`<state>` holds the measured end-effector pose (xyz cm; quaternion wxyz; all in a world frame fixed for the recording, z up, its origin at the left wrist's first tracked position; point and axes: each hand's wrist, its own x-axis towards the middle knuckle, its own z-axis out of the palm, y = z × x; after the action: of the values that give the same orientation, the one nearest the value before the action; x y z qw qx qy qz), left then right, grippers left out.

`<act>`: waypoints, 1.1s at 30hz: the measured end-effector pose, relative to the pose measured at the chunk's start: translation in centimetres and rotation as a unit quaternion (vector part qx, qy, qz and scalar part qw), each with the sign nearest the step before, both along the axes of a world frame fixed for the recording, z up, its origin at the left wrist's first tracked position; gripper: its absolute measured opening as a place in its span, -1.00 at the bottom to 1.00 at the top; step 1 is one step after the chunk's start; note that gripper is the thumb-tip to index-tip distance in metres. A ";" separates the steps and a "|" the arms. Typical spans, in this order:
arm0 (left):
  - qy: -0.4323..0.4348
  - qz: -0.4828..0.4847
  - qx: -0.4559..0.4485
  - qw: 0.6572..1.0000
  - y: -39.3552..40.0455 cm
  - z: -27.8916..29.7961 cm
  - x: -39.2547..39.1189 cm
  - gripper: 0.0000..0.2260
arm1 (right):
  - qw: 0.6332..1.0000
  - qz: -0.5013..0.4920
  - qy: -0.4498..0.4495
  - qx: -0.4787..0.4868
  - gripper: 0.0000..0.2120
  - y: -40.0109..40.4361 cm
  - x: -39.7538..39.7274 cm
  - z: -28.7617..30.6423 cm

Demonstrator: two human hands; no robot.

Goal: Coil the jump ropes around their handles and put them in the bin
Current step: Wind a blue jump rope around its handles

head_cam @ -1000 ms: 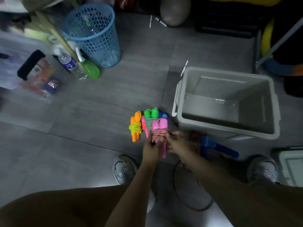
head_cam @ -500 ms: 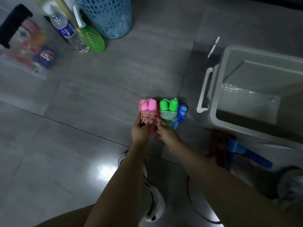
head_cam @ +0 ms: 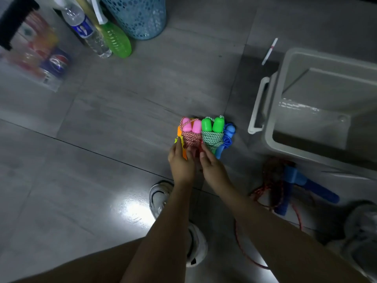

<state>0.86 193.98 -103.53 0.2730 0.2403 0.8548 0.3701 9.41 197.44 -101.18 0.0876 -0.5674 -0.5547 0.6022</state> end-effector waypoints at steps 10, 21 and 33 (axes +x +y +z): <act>0.134 -0.255 -0.013 0.957 -1.8 5.3 9.2 -0.52 | 0.952 0.050 -0.210 0.218 -0.62 -2.0 12.0 3.8; 0.057 -0.403 -0.129 0.904 -2.0 5.3 20.6 -0.35 | 0.960 -0.012 -0.245 0.133 -0.67 -3.9 25.4 3.6; -0.101 -0.322 -0.182 0.924 2.2 2.1 24.4 -0.72 | 0.989 -0.070 -0.112 -0.060 -0.77 -0.8 28.7 0.7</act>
<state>25.30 196.19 -101.43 0.5011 0.4100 0.7521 0.1231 38.16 196.66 -100.44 0.0325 -0.6732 -0.4828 0.5591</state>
